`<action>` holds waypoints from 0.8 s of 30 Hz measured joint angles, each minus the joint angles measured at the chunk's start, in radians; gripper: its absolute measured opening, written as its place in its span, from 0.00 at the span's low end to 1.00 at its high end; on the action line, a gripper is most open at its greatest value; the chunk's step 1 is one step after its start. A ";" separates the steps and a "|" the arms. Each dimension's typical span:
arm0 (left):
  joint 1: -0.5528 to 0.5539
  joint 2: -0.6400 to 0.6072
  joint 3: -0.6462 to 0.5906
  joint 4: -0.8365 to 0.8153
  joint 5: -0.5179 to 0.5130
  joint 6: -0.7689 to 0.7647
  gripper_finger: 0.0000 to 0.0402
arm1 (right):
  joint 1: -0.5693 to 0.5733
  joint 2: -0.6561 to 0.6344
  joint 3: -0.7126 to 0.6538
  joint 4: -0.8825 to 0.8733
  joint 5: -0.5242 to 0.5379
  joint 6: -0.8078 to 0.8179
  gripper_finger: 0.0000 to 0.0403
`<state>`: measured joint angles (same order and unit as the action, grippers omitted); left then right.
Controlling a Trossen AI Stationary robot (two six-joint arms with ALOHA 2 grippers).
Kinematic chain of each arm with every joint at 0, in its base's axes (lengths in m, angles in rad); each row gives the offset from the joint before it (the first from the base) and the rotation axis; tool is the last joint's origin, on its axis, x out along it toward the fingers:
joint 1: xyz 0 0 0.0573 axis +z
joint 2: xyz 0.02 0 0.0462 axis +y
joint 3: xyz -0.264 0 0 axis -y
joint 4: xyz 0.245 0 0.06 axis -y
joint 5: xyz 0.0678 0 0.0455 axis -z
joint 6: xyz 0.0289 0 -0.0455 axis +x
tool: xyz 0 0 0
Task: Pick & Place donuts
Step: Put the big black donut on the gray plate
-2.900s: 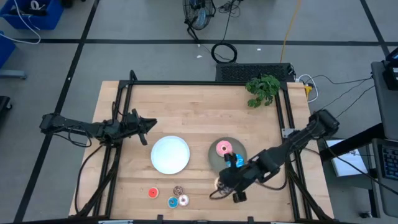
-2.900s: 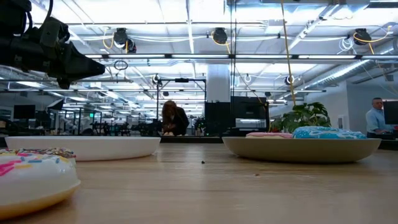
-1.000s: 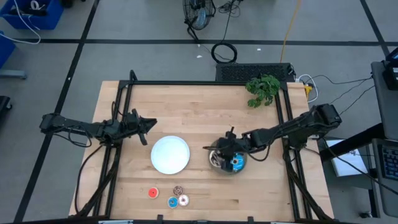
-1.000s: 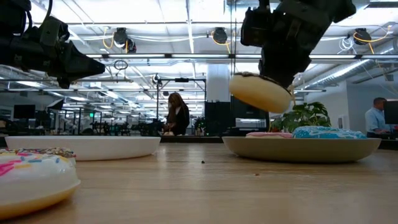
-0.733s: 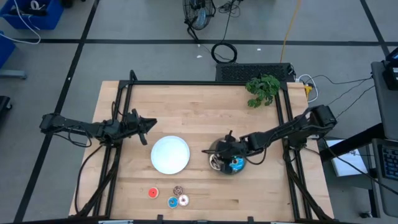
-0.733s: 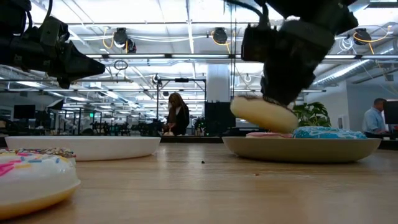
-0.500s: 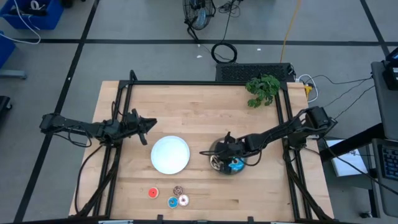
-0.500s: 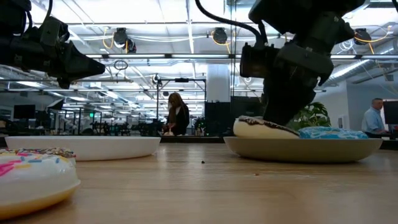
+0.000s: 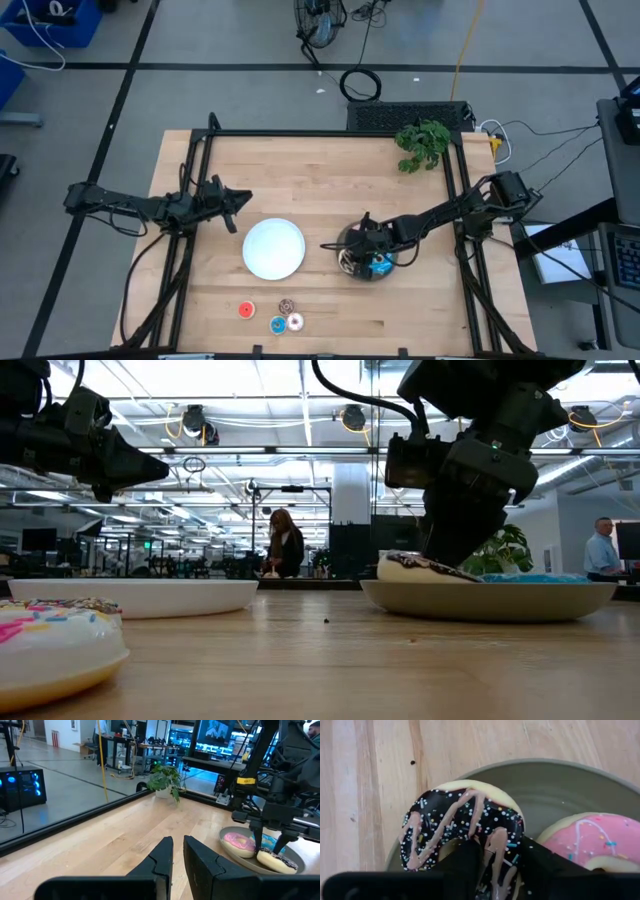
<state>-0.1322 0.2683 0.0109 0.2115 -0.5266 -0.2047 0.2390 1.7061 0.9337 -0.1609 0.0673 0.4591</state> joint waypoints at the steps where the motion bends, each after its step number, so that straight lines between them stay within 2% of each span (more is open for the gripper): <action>1: 0.000 0.000 0.000 0.000 0.000 0.000 0.13 | 0.000 0.000 0.000 0.000 -0.013 0.000 0.30; 15: 0.000 0.000 0.000 0.000 0.000 0.000 0.13 | -0.004 0.000 0.010 -0.024 -0.021 -0.002 0.52; 20: 0.000 0.000 0.000 0.000 0.000 0.000 0.13 | 0.000 0.000 0.090 -0.170 -0.004 -0.035 0.57; 24: 0.000 0.000 0.000 0.000 0.000 0.000 0.13 | 0.005 0.000 0.142 -0.222 0.032 -0.070 0.61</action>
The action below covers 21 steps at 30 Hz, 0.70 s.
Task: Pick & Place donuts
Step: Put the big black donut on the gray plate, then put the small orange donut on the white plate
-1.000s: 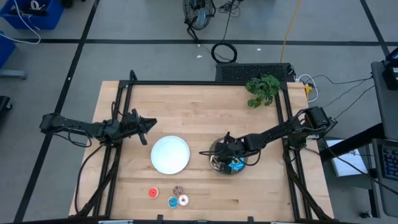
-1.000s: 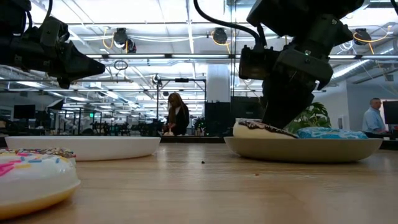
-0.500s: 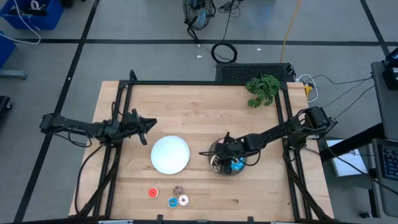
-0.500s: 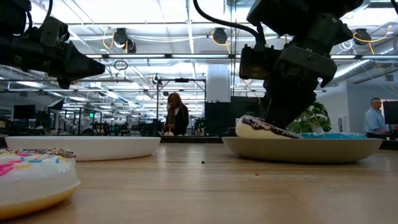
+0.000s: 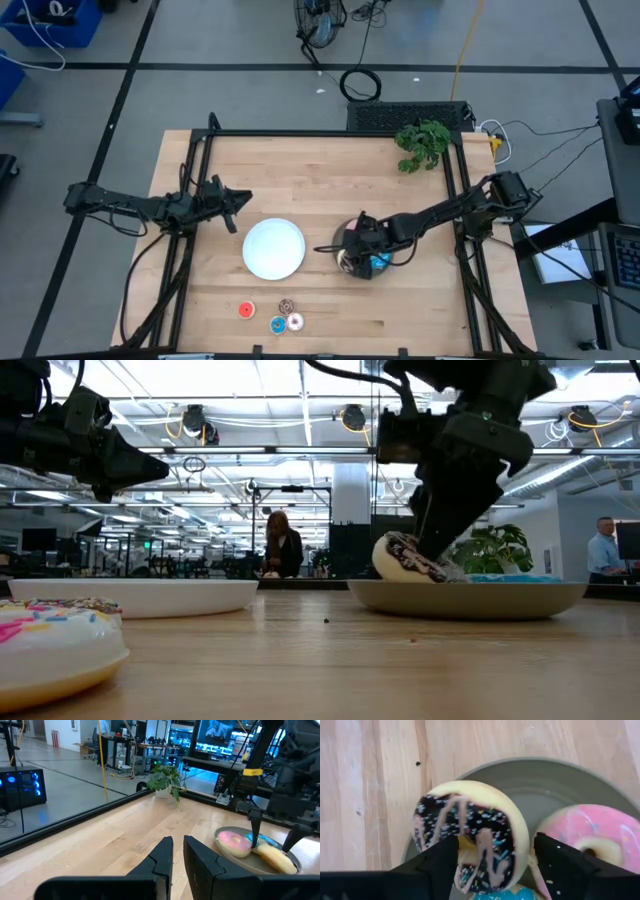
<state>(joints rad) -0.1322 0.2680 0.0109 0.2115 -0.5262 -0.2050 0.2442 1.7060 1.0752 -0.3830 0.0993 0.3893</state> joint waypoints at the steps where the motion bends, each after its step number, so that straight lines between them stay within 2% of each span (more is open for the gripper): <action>1: 0.000 0.000 0.000 0.000 0.000 0.000 0.13 | 0.000 0.000 0.007 -0.009 0.000 -0.006 0.62; 16: 0.000 0.000 0.000 -0.006 0.000 0.000 0.13 | -0.009 -0.001 0.116 -0.133 0.004 -0.072 0.64; 21: 0.000 0.000 0.000 -0.006 0.000 0.000 0.13 | 0.000 -0.022 0.166 -0.190 0.030 -0.106 0.61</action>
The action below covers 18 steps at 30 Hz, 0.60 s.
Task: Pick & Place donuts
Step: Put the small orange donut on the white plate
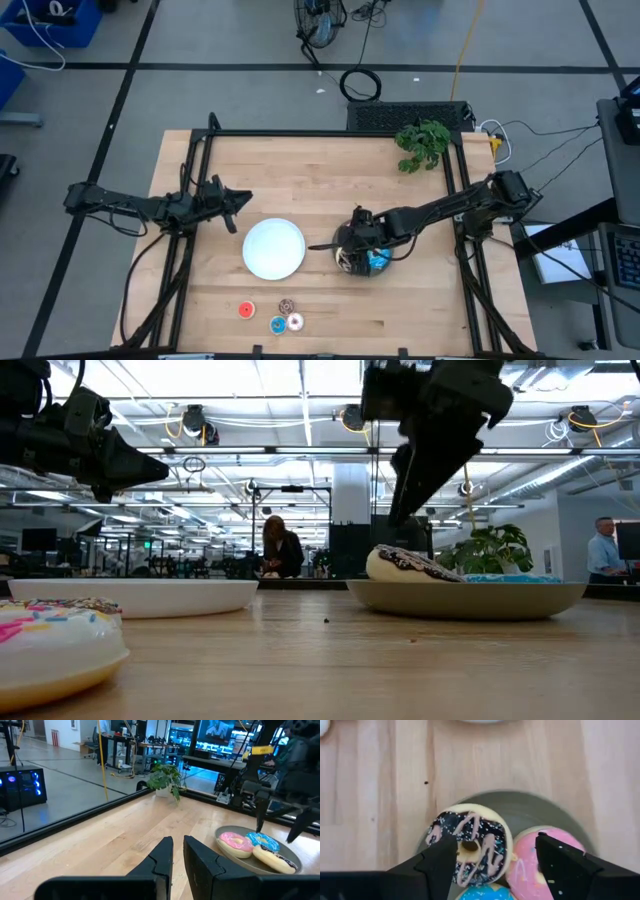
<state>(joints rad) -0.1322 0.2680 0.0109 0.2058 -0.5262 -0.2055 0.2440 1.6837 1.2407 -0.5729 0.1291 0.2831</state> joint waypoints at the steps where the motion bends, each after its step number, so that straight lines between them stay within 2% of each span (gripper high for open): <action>1: 0.000 0.000 0.000 0.000 0.000 -0.004 0.13 | 0.008 -0.014 0.000 0.002 0.002 -0.011 0.60; 6: 0.000 0.000 0.000 0.005 -0.007 -0.011 0.13 | 0.071 -0.136 -0.022 0.042 0.011 -0.101 0.43; 9: 0.000 0.000 0.000 -0.009 -0.033 -0.003 0.13 | 0.102 -0.241 -0.079 0.098 0.089 -0.181 0.28; 13: 0.000 0.000 0.000 -0.033 -0.028 -0.016 0.13 | 0.105 -0.383 -0.204 0.221 0.105 -0.243 0.06; 15: 0.000 0.000 0.000 -0.030 -0.026 -0.018 0.13 | 0.099 -0.446 -0.279 0.304 0.106 -0.272 0.02; 18: 0.000 0.000 0.000 -0.029 -0.025 -0.042 0.13 | 0.080 -0.520 -0.376 0.389 0.106 -0.298 0.03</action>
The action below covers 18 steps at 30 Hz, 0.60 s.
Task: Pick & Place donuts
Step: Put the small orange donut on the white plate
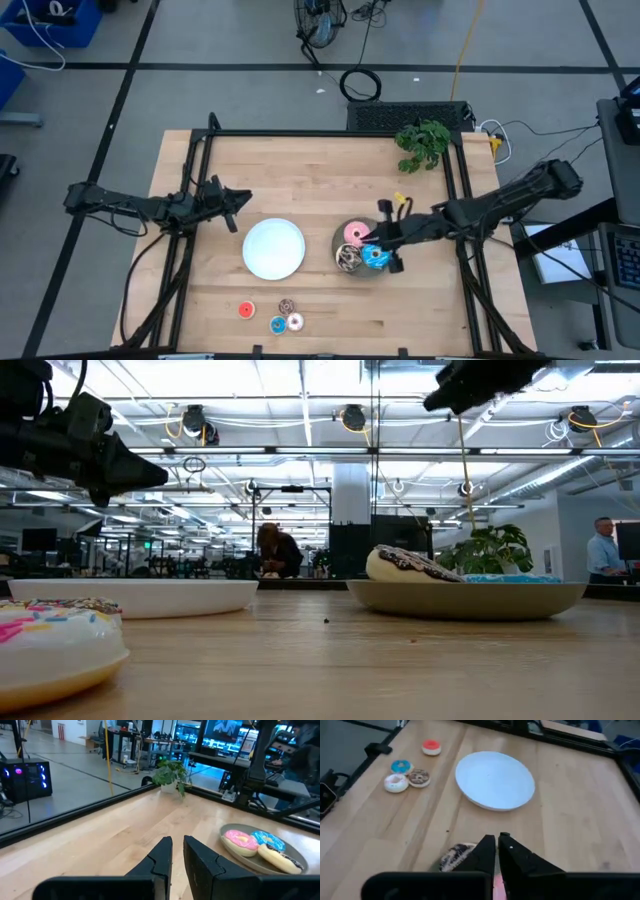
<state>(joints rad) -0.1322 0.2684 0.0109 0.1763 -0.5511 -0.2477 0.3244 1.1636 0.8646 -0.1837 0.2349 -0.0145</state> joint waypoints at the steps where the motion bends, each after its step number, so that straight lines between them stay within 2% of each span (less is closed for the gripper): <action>1: 0.000 0.000 0.000 0.002 0.000 -0.001 0.13 | -0.009 -0.017 -0.025 0.014 0.002 -0.005 0.03; 6: 0.000 0.000 0.000 0.012 0.000 0.021 0.13 | -0.025 -0.044 -0.186 0.190 0.130 -0.032 0.00; 9: 0.000 0.000 0.000 0.013 0.000 0.006 0.13 | -0.025 -0.040 -0.272 0.315 0.118 -0.064 0.01; 12: 0.000 0.000 0.000 0.024 0.001 -0.017 0.13 | -0.019 -0.052 -0.333 0.340 0.104 -0.080 0.00; 18: 0.000 0.000 0.000 0.020 0.001 -0.036 0.13 | -0.025 -0.216 -0.375 0.325 0.099 -0.142 0.00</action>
<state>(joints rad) -0.1324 0.2684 0.0109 0.1963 -0.5501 -0.2839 0.2998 0.9477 0.4899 0.1417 0.3336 -0.1565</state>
